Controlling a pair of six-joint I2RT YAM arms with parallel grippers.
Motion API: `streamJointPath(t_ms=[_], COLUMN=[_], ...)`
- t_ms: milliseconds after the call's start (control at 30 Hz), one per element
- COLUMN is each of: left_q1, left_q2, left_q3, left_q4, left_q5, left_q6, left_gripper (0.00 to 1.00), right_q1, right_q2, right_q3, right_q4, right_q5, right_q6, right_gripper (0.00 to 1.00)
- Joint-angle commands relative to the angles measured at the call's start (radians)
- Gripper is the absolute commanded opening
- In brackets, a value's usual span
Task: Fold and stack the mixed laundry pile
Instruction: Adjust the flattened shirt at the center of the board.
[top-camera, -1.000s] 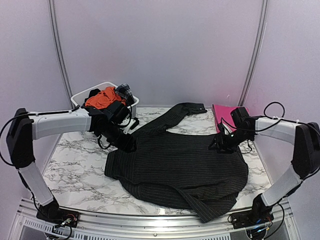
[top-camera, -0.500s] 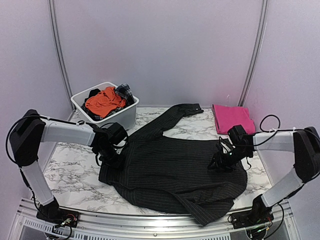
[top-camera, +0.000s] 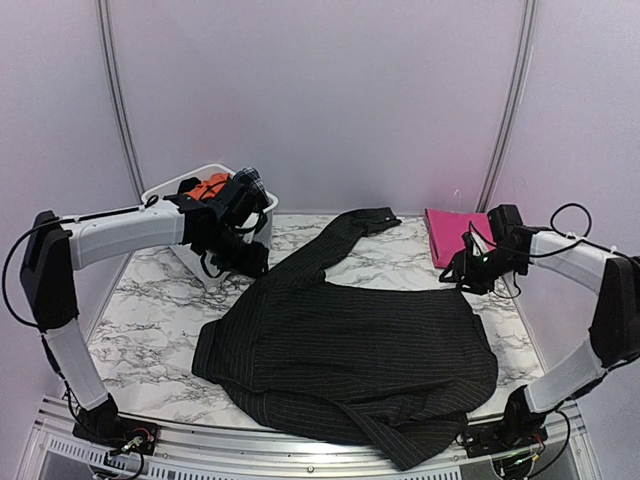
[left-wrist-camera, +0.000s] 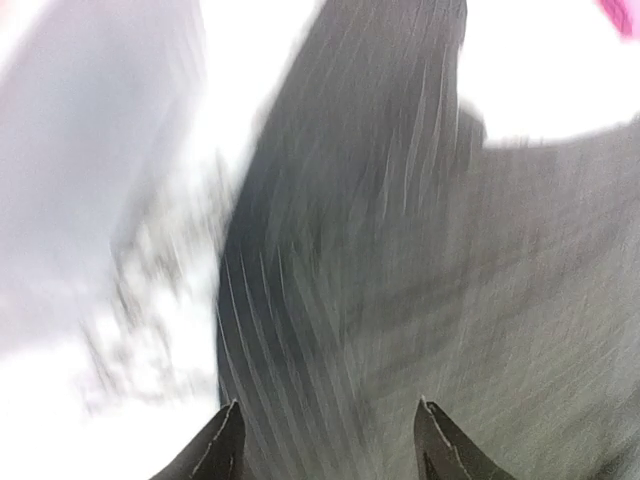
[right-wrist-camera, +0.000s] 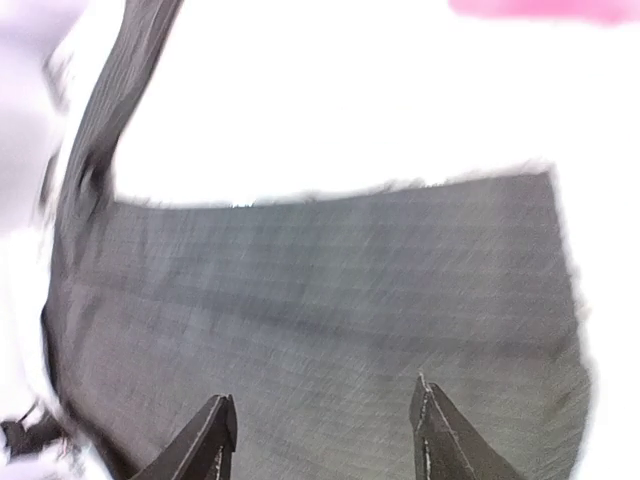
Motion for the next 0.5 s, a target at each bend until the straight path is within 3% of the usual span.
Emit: streamJointPath(t_ms=[0,167,467], left_q1=[0.015,0.017,0.017], left_q2=[0.176,0.334,0.553], left_q3=[0.198,0.373,0.568], left_q4=[0.002,-0.002,-0.009], left_q5=[-0.106,-0.197,-0.301], left_q6=[0.028,0.077,0.116], left_gripper=[0.57,0.51,0.49], right_q1=[-0.071,-0.105,-0.108], right_q2=[0.137,0.274,0.423], right_q3=[0.133,0.239,0.280], right_q4=[0.062,0.075,0.082], right_q5=[0.142,0.216,0.315], right_q6=[-0.121,-0.162,-0.228], right_gripper=[0.54,0.50,0.49])
